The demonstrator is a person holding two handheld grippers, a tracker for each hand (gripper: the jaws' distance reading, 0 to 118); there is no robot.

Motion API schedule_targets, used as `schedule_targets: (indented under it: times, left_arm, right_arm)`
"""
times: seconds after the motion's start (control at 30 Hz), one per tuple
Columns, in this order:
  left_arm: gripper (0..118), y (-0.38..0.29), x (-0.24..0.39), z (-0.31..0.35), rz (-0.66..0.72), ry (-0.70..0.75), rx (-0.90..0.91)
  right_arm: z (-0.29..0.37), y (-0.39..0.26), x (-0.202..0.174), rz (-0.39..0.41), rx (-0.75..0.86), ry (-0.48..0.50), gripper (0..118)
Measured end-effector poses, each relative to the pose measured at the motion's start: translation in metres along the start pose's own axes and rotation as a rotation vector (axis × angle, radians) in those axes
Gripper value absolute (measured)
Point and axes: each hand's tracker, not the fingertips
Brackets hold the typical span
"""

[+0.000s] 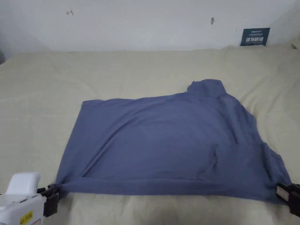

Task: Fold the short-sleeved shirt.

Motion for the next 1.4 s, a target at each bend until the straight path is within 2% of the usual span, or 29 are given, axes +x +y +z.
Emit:
schedule_targets:
  times: [0.17, 0.2, 0.27, 0.3, 0.33, 0.4, 0.5, 0.63, 0.67, 0.7, 0.73, 0.77, 0.8, 0.87, 1.1, 1.23, 1.4]
  left_arm:
    - [7, 0.007, 0.008, 0.01, 0.015, -0.008, 0.011]
    - [7, 0.008, 0.009, 0.012, 0.019, -0.004, 0.014]
    - [7, 0.008, 0.007, 0.014, 0.026, -0.003, 0.022]
    - [7, 0.008, 0.007, 0.013, 0.035, -0.004, 0.023]
    - [7, 0.008, 0.007, 0.013, 0.042, -0.007, 0.022]
    - [7, 0.006, 0.008, 0.013, 0.042, -0.007, 0.024]
    - [7, 0.005, 0.007, 0.01, 0.045, -0.002, 0.015]
    - [7, 0.005, 0.01, 0.012, 0.055, -0.002, 0.007]
    - [7, 0.005, 0.009, 0.012, 0.058, -0.005, 0.005]
    - [7, 0.005, 0.004, 0.009, 0.063, -0.008, 0.004]
    - [7, 0.005, 0.001, 0.008, 0.072, -0.011, 0.002]
    - [7, 0.004, 0.0, 0.008, 0.079, -0.015, 0.001]
    - [7, 0.004, 0.0, 0.007, 0.086, -0.02, 0.001]
    - [7, 0.005, 0.003, 0.008, 0.09, -0.022, -0.002]
    - [7, 0.011, 0.002, 0.01, 0.089, -0.019, -0.006]
    - [7, 0.025, -0.002, 0.015, 0.112, -0.031, 0.008]
    - [7, 0.066, -0.002, 0.003, 0.144, -0.034, 0.047]
  right_arm:
    - [0.006, 0.001, 0.011, 0.048, 0.018, -0.059, 0]
    - [0.006, 0.002, 0.012, 0.063, 0.023, -0.079, 6]
    - [-0.014, -0.008, 0.048, 0.094, 0.003, -0.097, 59]
    - [-0.02, -0.011, 0.053, 0.124, -0.021, -0.127, 80]
    - [-0.02, -0.012, 0.053, 0.14, -0.018, -0.13, 84]
    - [-0.015, -0.011, 0.031, 0.17, -0.015, -0.15, 84]
    - [-0.02, -0.014, 0.026, 0.197, -0.042, -0.153, 84]
    - [-0.031, -0.012, 0.019, 0.218, -0.072, -0.108, 82]
    - [-0.035, -0.012, 0.018, 0.22, -0.086, -0.09, 76]
    - [-0.039, -0.012, 0.017, 0.22, -0.107, -0.076, 57]
    - [-0.044, -0.012, 0.019, 0.214, -0.118, -0.072, 20]
    - [-0.047, -0.013, 0.021, 0.218, -0.117, -0.069, 14]
    - [-0.049, -0.014, 0.02, 0.23, -0.085, -0.103, 13]
    - [-0.046, -0.009, 0.015, 0.224, -0.098, -0.085, 10]
    - [-0.032, 0.0, 0.02, 0.269, -0.071, -0.081, 10]
    - [-0.02, 0.021, 0.017, 0.191, -0.02, -0.031, 10]
    - [-0.029, 0.073, 0.018, 0.129, 0.026, 0.007, 10]
